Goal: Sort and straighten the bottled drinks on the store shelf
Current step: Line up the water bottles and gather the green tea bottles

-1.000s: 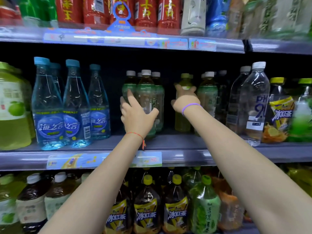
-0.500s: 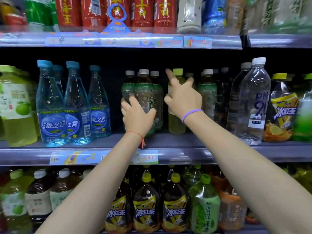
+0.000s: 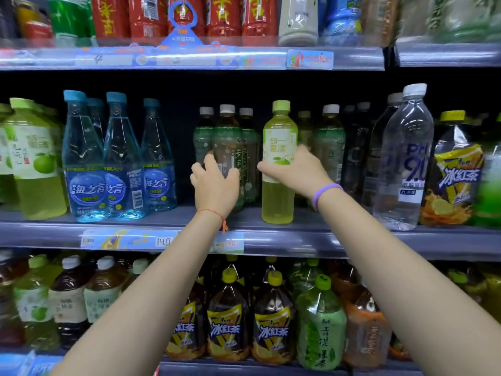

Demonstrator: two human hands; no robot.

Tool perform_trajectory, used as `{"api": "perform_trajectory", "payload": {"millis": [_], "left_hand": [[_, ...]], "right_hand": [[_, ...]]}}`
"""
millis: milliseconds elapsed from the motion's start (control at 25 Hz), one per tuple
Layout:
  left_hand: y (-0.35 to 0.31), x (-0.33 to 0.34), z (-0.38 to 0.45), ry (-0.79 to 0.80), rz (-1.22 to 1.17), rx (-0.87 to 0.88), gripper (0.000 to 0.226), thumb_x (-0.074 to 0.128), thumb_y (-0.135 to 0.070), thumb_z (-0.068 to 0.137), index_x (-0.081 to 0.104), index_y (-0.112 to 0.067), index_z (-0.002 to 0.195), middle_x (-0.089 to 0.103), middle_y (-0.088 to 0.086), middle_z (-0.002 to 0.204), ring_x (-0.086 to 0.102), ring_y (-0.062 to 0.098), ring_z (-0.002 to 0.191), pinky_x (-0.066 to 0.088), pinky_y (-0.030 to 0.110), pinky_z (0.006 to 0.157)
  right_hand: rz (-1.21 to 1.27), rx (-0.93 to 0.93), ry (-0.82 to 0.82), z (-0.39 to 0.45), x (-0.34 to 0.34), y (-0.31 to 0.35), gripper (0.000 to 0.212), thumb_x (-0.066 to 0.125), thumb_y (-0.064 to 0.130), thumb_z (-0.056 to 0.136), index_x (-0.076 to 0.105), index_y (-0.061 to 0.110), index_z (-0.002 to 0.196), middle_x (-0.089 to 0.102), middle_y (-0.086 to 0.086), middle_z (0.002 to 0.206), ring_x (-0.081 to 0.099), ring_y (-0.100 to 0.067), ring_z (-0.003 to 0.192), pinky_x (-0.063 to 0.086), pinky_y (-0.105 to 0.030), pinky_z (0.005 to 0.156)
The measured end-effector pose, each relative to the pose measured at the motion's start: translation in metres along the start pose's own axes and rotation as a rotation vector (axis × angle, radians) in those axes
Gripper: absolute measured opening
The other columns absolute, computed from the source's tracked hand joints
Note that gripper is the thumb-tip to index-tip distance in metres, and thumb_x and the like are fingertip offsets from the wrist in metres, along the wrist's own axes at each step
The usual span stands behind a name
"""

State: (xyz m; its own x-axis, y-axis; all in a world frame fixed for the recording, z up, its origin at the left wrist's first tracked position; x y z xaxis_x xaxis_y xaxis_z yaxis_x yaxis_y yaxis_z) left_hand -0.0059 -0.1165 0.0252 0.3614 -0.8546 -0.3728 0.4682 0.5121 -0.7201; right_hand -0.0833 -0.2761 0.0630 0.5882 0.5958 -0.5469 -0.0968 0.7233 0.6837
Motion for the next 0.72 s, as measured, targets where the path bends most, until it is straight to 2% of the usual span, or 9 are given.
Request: {"api": "perform_trajectory", "payload": {"millis": [80,200,240,320,400,440,520,640,720], "left_hand": [[0.0,-0.002,-0.002,0.034,0.011,-0.007,0.059,0.046,-0.033,0.099,0.029,-0.012,0.152,0.032,0.017,0.148,0.034,0.035,0.134,0.035,0.041,0.1],[-0.001,-0.011,-0.01,0.078,-0.043,0.026,0.053,0.046,-0.031,0.1,0.036,-0.013,0.149,0.042,0.014,0.144,0.046,0.033,0.127,0.038,0.038,0.1],[0.001,-0.021,-0.012,0.059,-0.088,0.059,0.046,0.047,-0.029,0.098,0.046,-0.016,0.142,0.051,0.012,0.136,0.053,0.03,0.121,0.041,0.035,0.099],[0.009,-0.045,-0.014,-0.019,-0.209,0.132,0.029,0.048,-0.026,0.088,0.066,-0.024,0.111,0.07,0.0,0.103,0.067,0.024,0.095,0.053,0.037,0.089],[0.022,-0.074,-0.014,-0.098,-0.273,0.196,0.023,0.046,-0.024,0.081,0.069,-0.028,0.084,0.069,-0.007,0.071,0.068,0.022,0.071,0.057,0.042,0.07],[0.029,-0.09,-0.014,-0.143,-0.274,0.221,0.023,0.046,-0.022,0.08,0.069,-0.026,0.08,0.068,-0.007,0.067,0.067,0.022,0.069,0.056,0.042,0.067],[0.05,-0.129,-0.007,-0.273,-0.224,0.288,0.024,0.048,-0.017,0.083,0.072,-0.02,0.084,0.071,-0.004,0.076,0.065,0.022,0.076,0.053,0.042,0.07],[0.099,-0.19,0.017,-0.464,-0.163,0.403,0.023,0.053,-0.008,0.081,0.068,-0.01,0.098,0.064,0.006,0.098,0.058,0.022,0.093,0.048,0.04,0.084],[0.133,-0.226,0.038,-0.551,-0.096,0.368,0.034,0.057,-0.009,0.076,0.063,-0.005,0.109,0.058,0.014,0.109,0.052,0.028,0.103,0.038,0.034,0.092]], "right_hand": [[0.077,-0.006,0.085,-0.003,0.011,-0.014,0.045,0.075,0.054,0.075,0.066,0.028,0.11,0.068,0.013,0.098,0.065,-0.009,0.094,0.049,-0.021,0.068],[0.266,-0.086,0.059,-0.011,0.024,-0.006,0.041,0.081,0.047,0.072,0.065,0.03,0.106,0.07,0.015,0.099,0.066,-0.005,0.094,0.055,-0.026,0.081],[0.311,-0.131,0.052,-0.016,0.03,0.003,0.039,0.082,0.044,0.072,0.063,0.033,0.104,0.069,0.017,0.099,0.065,-0.002,0.093,0.054,-0.025,0.083],[0.36,-0.219,0.048,-0.028,0.043,0.026,0.042,0.085,0.041,0.07,0.059,0.037,0.104,0.068,0.019,0.099,0.063,0.005,0.093,0.053,-0.021,0.084],[0.383,-0.29,0.039,-0.038,0.059,0.053,0.048,0.085,0.043,0.069,0.057,0.038,0.108,0.068,0.021,0.101,0.063,0.006,0.094,0.053,-0.02,0.084],[0.414,-0.302,0.036,-0.043,0.067,0.068,0.048,0.085,0.044,0.069,0.057,0.038,0.108,0.068,0.021,0.101,0.064,0.006,0.094,0.053,-0.019,0.083],[0.475,-0.316,0.029,-0.049,0.094,0.105,0.046,0.083,0.044,0.072,0.057,0.036,0.109,0.068,0.02,0.1,0.064,0.006,0.092,0.053,-0.019,0.081],[0.484,-0.351,0.004,-0.056,0.15,0.165,0.049,0.082,0.045,0.074,0.056,0.027,0.112,0.069,0.018,0.098,0.065,0.004,0.089,0.052,-0.02,0.078],[0.489,-0.361,-0.025,-0.059,0.186,0.198,0.053,0.083,0.044,0.073,0.055,0.024,0.113,0.07,0.017,0.099,0.067,0.002,0.09,0.054,-0.026,0.084]]}}
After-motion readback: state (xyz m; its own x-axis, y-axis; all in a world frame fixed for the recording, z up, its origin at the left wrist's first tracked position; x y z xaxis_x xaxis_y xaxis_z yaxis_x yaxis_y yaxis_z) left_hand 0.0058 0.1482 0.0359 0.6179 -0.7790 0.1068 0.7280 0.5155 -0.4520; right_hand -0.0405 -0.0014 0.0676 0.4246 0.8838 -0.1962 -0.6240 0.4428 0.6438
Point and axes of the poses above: each hand's wrist, its own z-axis towards the middle knuckle, its own x-axis out of the palm, y = z × x, the point moved 3 cm from there along z, towards the middle knuckle
